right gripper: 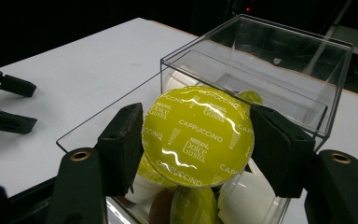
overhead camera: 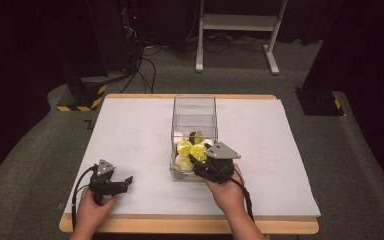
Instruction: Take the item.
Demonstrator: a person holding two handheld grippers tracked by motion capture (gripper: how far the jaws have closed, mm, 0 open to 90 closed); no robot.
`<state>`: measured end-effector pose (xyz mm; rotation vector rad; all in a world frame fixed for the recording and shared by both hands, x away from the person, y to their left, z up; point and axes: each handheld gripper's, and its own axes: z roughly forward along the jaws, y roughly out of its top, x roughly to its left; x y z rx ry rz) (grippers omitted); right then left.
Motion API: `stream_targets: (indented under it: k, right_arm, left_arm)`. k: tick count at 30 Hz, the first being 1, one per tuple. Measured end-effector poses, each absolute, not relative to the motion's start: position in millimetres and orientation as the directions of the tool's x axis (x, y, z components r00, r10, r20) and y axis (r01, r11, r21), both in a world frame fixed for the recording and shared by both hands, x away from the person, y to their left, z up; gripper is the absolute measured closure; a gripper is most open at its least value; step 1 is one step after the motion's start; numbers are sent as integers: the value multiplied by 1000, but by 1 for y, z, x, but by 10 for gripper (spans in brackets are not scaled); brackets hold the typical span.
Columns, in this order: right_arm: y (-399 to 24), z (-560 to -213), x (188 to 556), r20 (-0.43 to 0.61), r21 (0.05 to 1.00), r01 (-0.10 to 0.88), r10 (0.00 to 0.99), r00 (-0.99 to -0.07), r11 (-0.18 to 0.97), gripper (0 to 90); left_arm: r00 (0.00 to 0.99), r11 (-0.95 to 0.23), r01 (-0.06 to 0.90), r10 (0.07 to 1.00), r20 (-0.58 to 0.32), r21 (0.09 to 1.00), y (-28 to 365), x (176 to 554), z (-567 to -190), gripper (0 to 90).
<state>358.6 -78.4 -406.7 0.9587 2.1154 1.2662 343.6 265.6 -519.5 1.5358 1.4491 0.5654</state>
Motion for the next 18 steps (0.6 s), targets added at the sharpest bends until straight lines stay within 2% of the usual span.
stream_targets:
  k: [18]
  right_arm:
    - [-97, -402, 354, -52, 901, 318, 800, -597, 296, 380]
  left_arm:
    - [202, 116, 523, 946, -254, 845, 266, 344, -520, 150]
